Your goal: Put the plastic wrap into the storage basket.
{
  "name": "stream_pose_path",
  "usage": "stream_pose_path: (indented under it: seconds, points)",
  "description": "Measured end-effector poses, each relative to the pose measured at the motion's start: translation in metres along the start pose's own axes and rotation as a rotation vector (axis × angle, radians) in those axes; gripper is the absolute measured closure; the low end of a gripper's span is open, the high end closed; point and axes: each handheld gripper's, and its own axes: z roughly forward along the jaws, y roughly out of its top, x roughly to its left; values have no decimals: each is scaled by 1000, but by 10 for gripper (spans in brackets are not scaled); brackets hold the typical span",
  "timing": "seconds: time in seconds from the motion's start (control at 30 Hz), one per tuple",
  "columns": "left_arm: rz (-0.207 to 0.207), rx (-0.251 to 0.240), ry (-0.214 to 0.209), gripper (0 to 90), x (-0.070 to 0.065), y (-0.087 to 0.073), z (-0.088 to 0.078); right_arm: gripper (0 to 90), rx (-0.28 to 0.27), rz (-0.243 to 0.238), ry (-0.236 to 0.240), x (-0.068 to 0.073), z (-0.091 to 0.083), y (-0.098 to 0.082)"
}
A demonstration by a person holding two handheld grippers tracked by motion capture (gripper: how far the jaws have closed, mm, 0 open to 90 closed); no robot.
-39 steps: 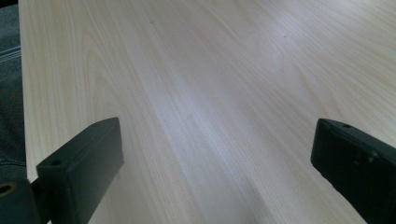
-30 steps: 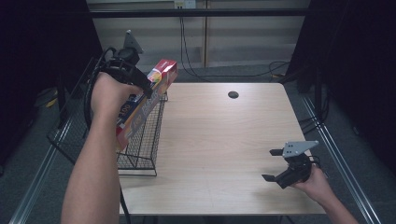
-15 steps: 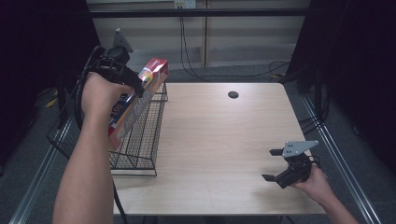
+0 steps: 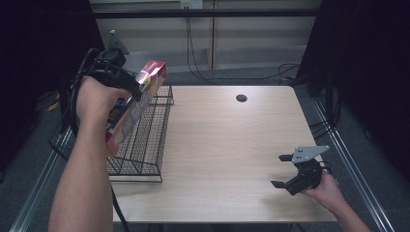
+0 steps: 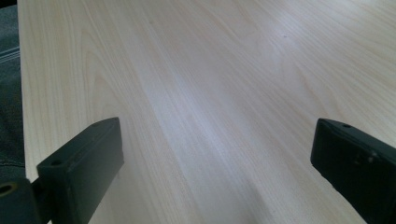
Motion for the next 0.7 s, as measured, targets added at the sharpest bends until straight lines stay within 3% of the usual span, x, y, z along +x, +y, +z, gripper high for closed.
stream_pose_path:
  seconds: [0.5, 0.7]
  points:
    - [-47, -16, 26, 458, 17, -6, -4, 24, -5, 1, -2, 0, -1, 0]
    - [-62, -20, 57, 458, 27, -10, -2, 24, -5, 5, 3, 0, 0, 0]
